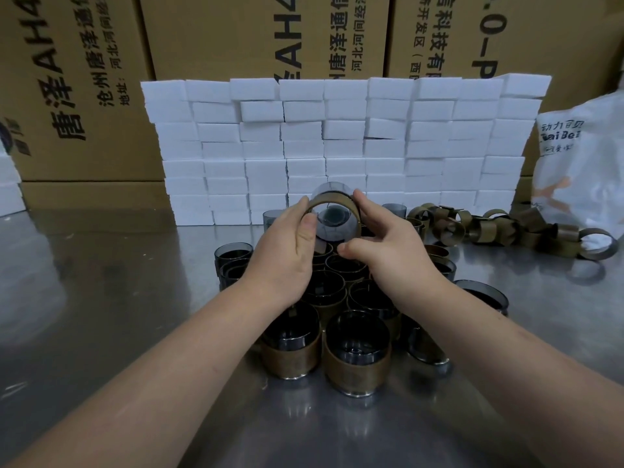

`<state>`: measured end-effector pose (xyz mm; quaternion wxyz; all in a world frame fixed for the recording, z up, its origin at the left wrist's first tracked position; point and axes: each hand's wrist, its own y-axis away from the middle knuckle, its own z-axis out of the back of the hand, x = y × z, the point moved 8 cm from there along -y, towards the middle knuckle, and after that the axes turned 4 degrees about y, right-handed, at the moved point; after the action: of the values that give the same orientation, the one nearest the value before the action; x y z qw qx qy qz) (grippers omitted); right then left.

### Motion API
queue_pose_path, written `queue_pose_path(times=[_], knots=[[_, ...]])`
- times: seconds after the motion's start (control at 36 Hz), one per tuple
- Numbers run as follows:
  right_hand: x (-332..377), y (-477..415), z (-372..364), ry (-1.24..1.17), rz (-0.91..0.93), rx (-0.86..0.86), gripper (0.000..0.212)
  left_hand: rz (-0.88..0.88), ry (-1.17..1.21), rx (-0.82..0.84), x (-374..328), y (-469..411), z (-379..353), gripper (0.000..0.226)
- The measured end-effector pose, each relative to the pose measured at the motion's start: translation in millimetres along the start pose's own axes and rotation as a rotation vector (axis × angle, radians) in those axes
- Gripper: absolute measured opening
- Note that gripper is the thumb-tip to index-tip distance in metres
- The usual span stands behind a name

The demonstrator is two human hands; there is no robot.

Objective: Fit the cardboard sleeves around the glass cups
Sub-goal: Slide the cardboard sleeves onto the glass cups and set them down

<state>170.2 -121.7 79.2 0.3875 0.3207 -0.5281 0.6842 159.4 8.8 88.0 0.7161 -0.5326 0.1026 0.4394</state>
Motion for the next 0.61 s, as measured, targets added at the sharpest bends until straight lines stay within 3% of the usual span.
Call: queue_pose_path(times=[0.39, 0.61], knots=[[-2, 0, 1, -0.013, -0.032, -0.005, 0.072, -0.073, -0.154, -0.079, 0, 1, 9, 0.084], [-4, -1, 1, -0.03, -0.03, -0.009, 0.068, -0.104, -0.233, -0.172, -1, 2, 19, 0.029]])
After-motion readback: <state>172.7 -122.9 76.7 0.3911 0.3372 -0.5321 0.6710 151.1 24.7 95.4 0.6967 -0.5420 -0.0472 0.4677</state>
